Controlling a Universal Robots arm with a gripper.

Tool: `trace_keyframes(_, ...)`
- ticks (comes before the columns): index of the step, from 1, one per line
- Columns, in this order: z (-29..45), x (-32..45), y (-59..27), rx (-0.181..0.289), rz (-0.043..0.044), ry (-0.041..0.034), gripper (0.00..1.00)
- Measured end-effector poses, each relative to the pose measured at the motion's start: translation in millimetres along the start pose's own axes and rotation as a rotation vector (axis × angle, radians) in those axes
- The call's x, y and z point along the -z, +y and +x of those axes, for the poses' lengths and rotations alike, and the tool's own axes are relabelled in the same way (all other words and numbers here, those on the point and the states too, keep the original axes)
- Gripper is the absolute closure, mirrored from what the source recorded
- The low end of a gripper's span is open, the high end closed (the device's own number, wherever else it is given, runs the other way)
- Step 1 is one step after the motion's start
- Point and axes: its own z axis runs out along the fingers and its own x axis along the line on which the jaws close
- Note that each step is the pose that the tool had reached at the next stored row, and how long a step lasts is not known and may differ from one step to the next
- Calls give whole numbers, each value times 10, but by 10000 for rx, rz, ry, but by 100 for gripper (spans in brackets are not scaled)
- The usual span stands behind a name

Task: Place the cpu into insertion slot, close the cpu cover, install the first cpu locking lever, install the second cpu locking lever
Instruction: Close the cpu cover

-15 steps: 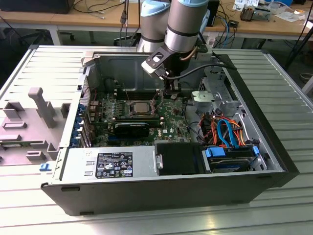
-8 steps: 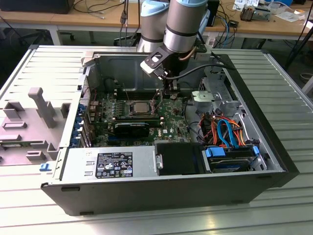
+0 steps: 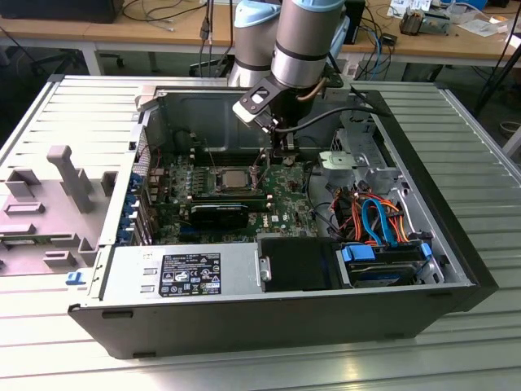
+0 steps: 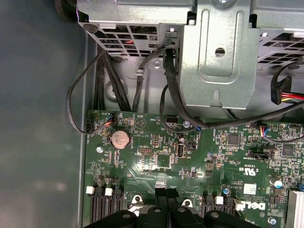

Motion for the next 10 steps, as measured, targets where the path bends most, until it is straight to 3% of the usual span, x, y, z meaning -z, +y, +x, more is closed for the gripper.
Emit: trace_keyframes(10, 1, -3, -20, 0, 0, 0, 89)
